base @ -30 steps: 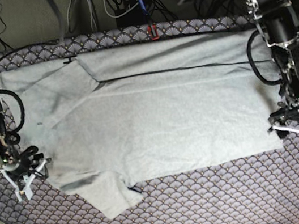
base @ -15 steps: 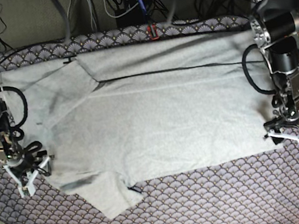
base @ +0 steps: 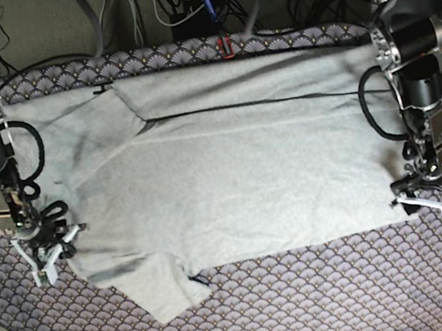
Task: Fold the T-shirt properly
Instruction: 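Move both grippers to the shirt's middle and grasp the fabric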
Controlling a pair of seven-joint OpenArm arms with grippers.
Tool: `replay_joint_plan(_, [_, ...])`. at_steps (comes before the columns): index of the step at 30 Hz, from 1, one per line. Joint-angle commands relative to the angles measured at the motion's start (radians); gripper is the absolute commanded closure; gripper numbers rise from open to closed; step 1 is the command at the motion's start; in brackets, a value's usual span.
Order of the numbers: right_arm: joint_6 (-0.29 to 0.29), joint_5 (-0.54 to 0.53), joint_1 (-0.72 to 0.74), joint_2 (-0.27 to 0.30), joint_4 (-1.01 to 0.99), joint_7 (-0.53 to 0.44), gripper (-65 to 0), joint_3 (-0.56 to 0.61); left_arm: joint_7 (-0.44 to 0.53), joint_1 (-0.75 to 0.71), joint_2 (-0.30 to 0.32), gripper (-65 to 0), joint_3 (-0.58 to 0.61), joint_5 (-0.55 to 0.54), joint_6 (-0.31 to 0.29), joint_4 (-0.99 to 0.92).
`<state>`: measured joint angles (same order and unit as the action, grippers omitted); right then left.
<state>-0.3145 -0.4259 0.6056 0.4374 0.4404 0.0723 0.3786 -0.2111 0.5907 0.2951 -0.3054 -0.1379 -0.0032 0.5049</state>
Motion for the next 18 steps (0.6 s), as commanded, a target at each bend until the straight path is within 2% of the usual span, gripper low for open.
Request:
replay_joint_plan(1, [-0.001, 0.008, 0.012, 0.013, 0.007, 0.016, 0.0, -0.002, 0.026, 0.048, 0.008, -42.8, 0.001, 0.004, 0.001, 0.011])
replay_joint_plan(6, [-0.001, 0.006, 0.007, 0.013, 0.007, 0.016, 0.0, -0.003, 0.105, 0.07, 0.006, -42.8, 0.001, 0.004, 0.001, -0.032])
replay_joint_plan(16, [-0.001, 0.005, -0.011, 0.013, 0.011, 0.014, 0.0, -0.003, 0.115, 0.064, 0.002, -42.8, -0.001, 0.001, 0.001, -0.082])
replay_joint_plan(18, [-0.001, 0.005, -0.011, 0.013, 0.011, 0.014, 0.0, -0.003, 0.143, 0.056, 0.002, -42.8, -0.001, -0.002, 0.001, -0.105])
